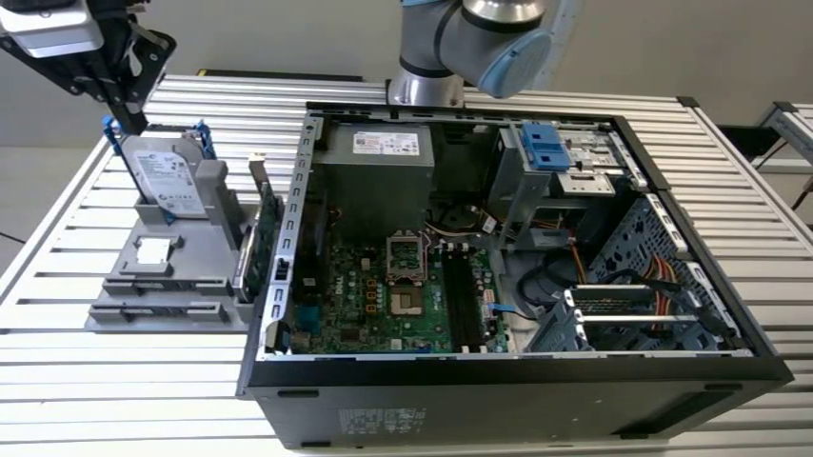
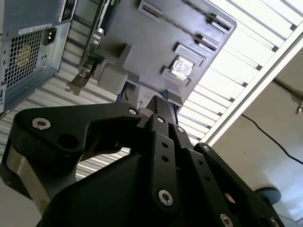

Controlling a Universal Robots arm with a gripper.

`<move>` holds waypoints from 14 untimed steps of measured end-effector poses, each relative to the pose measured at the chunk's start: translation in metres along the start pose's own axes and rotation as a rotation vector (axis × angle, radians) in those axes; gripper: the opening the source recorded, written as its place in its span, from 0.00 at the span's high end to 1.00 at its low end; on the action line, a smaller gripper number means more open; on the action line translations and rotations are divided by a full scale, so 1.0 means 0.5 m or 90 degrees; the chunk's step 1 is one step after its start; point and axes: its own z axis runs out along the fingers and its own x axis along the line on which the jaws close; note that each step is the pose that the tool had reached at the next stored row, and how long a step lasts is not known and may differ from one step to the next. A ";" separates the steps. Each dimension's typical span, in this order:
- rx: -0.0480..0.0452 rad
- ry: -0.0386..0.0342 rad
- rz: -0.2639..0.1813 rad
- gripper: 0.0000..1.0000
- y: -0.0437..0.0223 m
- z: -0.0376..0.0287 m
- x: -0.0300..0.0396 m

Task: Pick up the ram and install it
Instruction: 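Reach for the ram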

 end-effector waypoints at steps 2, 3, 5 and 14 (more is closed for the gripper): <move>-0.0001 0.0001 0.000 1.00 -0.004 0.000 0.000; -0.0002 0.0001 0.000 1.00 -0.007 0.000 0.000; -0.0003 0.0001 0.000 1.00 -0.011 0.000 0.000; -0.0007 0.0001 0.000 1.00 -0.032 -0.001 0.001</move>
